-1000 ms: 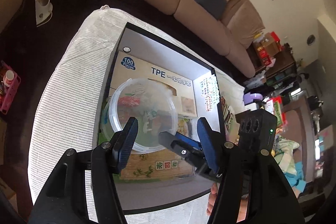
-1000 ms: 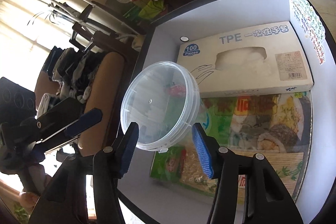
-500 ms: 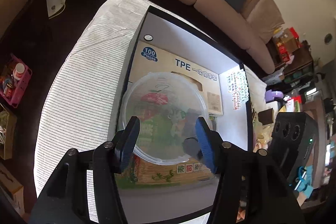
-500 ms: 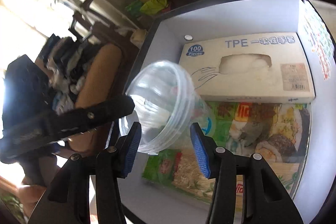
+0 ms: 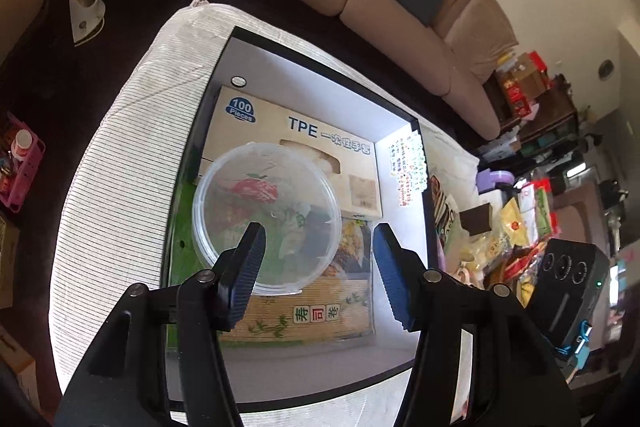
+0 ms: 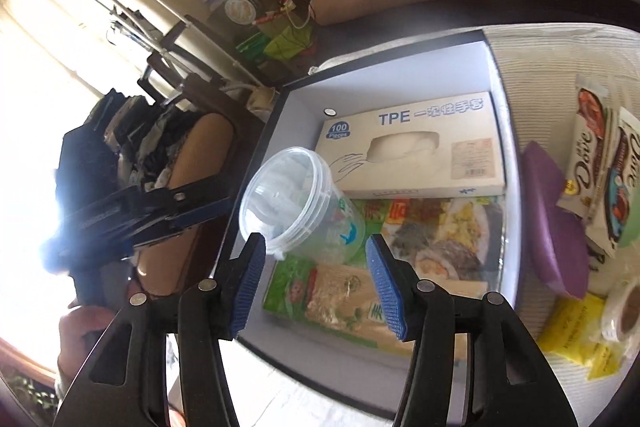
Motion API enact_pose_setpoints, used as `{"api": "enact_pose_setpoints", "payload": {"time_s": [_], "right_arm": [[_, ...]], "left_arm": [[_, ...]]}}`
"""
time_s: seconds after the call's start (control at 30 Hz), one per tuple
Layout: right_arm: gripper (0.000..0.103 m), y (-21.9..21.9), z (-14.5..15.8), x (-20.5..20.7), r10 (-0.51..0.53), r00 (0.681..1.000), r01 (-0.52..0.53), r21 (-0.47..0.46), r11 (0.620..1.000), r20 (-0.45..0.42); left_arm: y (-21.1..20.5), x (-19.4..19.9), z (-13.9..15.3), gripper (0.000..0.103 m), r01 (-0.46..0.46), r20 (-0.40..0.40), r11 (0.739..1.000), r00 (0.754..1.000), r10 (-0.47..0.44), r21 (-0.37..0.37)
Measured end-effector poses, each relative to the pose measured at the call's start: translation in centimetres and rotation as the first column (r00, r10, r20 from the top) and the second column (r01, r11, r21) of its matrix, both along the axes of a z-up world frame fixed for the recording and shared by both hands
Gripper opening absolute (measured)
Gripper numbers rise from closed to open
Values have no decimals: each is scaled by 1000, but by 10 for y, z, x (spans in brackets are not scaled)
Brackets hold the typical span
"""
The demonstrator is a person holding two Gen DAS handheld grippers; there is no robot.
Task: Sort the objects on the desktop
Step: 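Withdraw both tools up out of the black box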
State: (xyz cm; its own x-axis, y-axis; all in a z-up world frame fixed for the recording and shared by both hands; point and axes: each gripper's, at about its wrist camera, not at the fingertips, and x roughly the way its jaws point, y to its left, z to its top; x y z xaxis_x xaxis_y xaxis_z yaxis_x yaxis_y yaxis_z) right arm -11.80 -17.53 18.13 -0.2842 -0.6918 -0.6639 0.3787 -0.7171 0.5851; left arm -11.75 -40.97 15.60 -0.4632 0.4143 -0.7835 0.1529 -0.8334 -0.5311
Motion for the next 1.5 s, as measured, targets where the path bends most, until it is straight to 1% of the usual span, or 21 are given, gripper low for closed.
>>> {"api": "enact_pose_setpoints", "payload": {"time_s": [0.13,0.17,0.2,0.27,0.37,0.47,0.53,0.6,0.63,0.67,0.7,0.77,0.8,0.87,0.93,1.03,1.13,1.2,1.33,1.4,1.5], "right_arm": [[62,36,12,26,13,1000,-14,-32,999,-28],[62,44,14,33,20,999,-21,-37,999,-34],[62,50,15,39,27,999,-28,-34,999,-38],[62,61,16,52,48,998,-49,-14,999,-48],[62,68,20,73,80,994,-78,36,996,-79],[62,74,22,93,104,989,-100,48,994,-105],[62,81,19,108,118,986,-112,53,992,-115],[64,86,17,124,126,983,-119,59,991,-133],[65,88,15,132,131,981,-123,64,990,-140],[67,91,13,140,133,980,-124,71,990,-144],[68,95,11,147,135,980,-124,80,989,-149],[71,100,6,161,143,976,-126,109,986,-165],[74,103,2,168,145,974,-124,126,984,-175],[78,109,-7,178,140,975,-114,150,982,-176],[81,117,-14,186,133,977,-107,154,982,-166],[83,127,-18,197,115,980,-94,134,987,-161],[87,133,-16,209,110,978,-89,126,988,-176],[89,136,-12,219,116,975,-92,126,988,-192],[89,139,-8,236,137,967,-111,129,985,-213],[90,142,-11,242,143,963,-115,130,985,-229],[90,146,-21,247,148,955,-115,139,984,-256]], "left_arm": [[18,-6,-21,53,28,59,998,998,-25,-50],[19,-6,-25,53,25,59,998,998,-22,-54],[20,-6,-25,53,18,42,998,999,-15,-64],[20,-7,-24,53,5,42,997,999,-2,-79],[18,-6,-21,53,-11,49,999,999,13,-40],[13,3,-6,53,-24,12,1000,1000,24,-11],[10,16,5,54,-33,-20,999,999,33,7],[8,31,14,58,-36,-44,999,998,37,18],[7,42,18,63,-34,-57,999,998,35,20],[7,52,21,70,-36,-70,999,997,37,16],[7,63,23,74,-39,-83,999,996,39,8],[9,89,26,85,-41,-110,999,993,40,-4],[12,101,25,87,-40,-117,999,992,39,-7],[19,125,21,97,-26,-124,999,992,23,-20],[31,149,17,101,-17,-135,999,991,10,-51],[51,180,14,103,-9,-156,997,988,-3,-78],[72,201,10,103,-1,-148,994,989,-14,-107],[85,210,8,103,10,-143,990,989,-31,-142],[104,222,8,103,29,-133,977,989,-58,-212],[111,232,8,103,16,-156,967,986,-57,-256],[121,250,3,103,-3,-205,962,977,-55,-274]]}}
